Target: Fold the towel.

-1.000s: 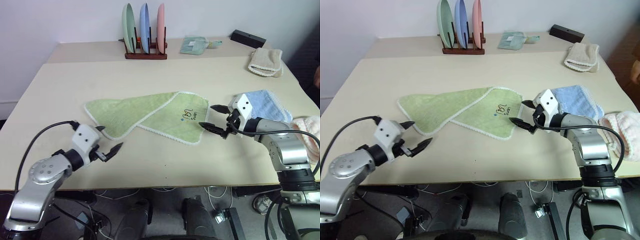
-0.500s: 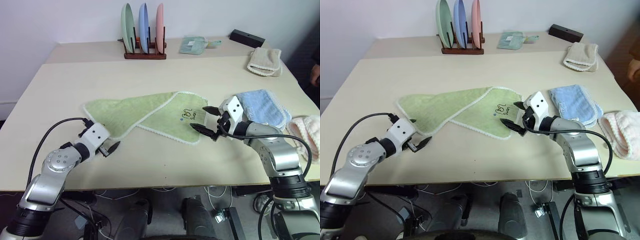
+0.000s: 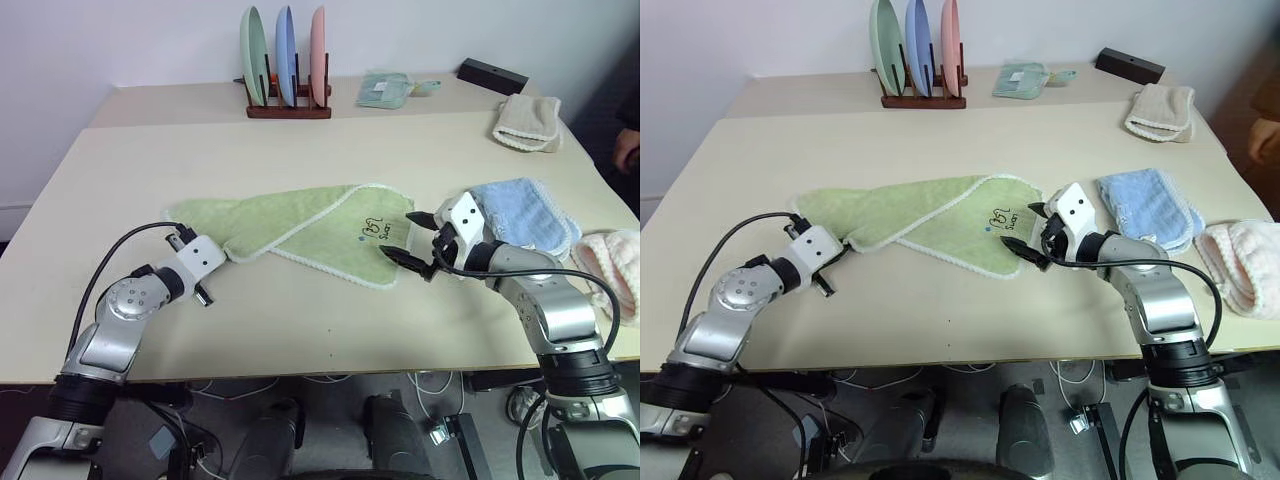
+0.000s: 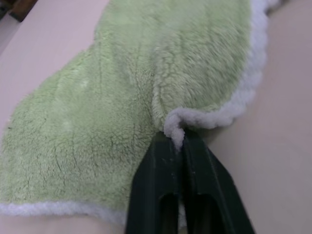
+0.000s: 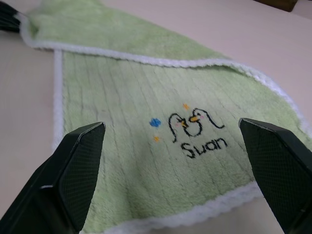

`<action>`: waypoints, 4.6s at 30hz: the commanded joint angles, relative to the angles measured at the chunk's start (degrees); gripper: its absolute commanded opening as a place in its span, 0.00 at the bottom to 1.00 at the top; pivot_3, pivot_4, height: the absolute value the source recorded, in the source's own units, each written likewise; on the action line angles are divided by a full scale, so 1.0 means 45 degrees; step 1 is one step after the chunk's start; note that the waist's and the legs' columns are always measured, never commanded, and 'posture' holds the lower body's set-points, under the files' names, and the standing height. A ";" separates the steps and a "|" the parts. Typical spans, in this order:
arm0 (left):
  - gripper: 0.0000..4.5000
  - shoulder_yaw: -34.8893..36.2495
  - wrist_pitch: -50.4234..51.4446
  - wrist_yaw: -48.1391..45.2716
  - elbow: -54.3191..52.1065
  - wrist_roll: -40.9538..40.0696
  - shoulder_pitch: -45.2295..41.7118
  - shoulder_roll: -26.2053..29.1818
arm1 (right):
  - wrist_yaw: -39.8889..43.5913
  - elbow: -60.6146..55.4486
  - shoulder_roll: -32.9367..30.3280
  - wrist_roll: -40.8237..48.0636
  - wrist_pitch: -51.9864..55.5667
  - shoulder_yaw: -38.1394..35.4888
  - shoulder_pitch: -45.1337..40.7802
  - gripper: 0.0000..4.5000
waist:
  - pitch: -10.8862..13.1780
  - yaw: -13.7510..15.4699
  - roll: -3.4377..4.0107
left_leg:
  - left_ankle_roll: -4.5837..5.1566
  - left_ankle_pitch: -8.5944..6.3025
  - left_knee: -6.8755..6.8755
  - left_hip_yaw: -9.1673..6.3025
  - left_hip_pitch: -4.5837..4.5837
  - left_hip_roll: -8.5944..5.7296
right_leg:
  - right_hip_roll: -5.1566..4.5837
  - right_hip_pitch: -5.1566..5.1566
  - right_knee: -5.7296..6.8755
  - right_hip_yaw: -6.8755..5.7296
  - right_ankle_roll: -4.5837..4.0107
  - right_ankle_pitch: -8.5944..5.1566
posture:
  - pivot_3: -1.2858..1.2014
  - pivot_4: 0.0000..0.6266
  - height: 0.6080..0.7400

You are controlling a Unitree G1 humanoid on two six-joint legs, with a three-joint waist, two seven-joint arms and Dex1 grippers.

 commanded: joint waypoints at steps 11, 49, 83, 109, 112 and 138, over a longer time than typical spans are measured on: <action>0.02 0.3803 -0.1383 -0.0830 -0.2881 -0.1617 0.4260 0.0783 | -0.0400 0.8522 0.0140 -0.3871 -0.4840 0.1721 -0.5400 1.00 | 0.0003 -0.0061 -0.0008 | 0.0005 -0.0003 -0.0006 0.0072 0.0003 0.0014 | 0.0012 -0.0033 0.0000 0.0061 -0.0003 0.0016 | 0.52 0.24 0.99; 0.00 0.3964 -0.0922 -0.0988 -0.3547 -0.1757 0.5333 0.0449 | -0.1617 1.5781 0.0513 -0.8362 -1.2512 0.3539 -0.9164 0.52 | 0.0004 -0.0381 -0.0006 | 0.0004 -0.0003 -0.0019 0.0064 0.0008 0.0027 | 0.0051 -0.0041 0.0011 0.0088 -0.0011 0.0022 | 0.52 0.24 0.99; 0.00 0.4612 0.0754 0.0438 -0.1437 -0.2615 -0.0555 0.0347 | -0.4370 1.6501 -0.0153 -0.9108 -1.2458 0.3313 -1.2229 0.01 | 0.0011 -0.0364 0.0002 | -0.0037 0.0006 -0.0001 0.0071 0.0006 0.0065 | 0.0153 -0.0065 0.0021 0.0138 -0.0060 0.0066 | 0.52 0.24 0.99; 0.00 0.6948 0.4130 -0.4323 -0.5268 -0.5898 0.5561 0.2256 | 0.6166 0.2146 -0.4730 -0.1745 -0.5350 0.1292 -0.2657 0.01 | 0.0029 -0.0512 0.0011 | -0.0039 -0.0127 0.0044 0.0290 0.0000 0.0247 | 0.0208 -0.0167 0.0032 0.0159 -0.0089 0.0107 | 0.52 0.24 0.99; 0.00 0.7664 0.5361 -0.4844 -0.6558 -0.6862 0.6816 0.2288 | 0.7162 0.0140 -0.5941 -0.0509 -0.3611 0.0626 -0.0925 0.01 | 0.0023 -0.0287 0.0003 | -0.0037 -0.0131 0.0089 0.0294 0.0042 0.0267 | 0.0220 -0.0089 0.0017 0.0144 -0.0096 0.0101 | 0.52 0.24 0.99; 0.00 0.4404 0.3425 -0.3778 0.0409 -0.4790 0.1023 0.1872 | 0.3735 1.2792 -0.0539 -0.5883 -0.9520 0.3647 -0.8650 0.01 | 0.0021 -0.0100 -0.0007 | -0.0003 -0.0169 0.0190 0.0325 0.0010 0.0257 | 0.0218 -0.0090 0.0002 0.0136 -0.0082 0.0141 | 0.52 0.24 0.99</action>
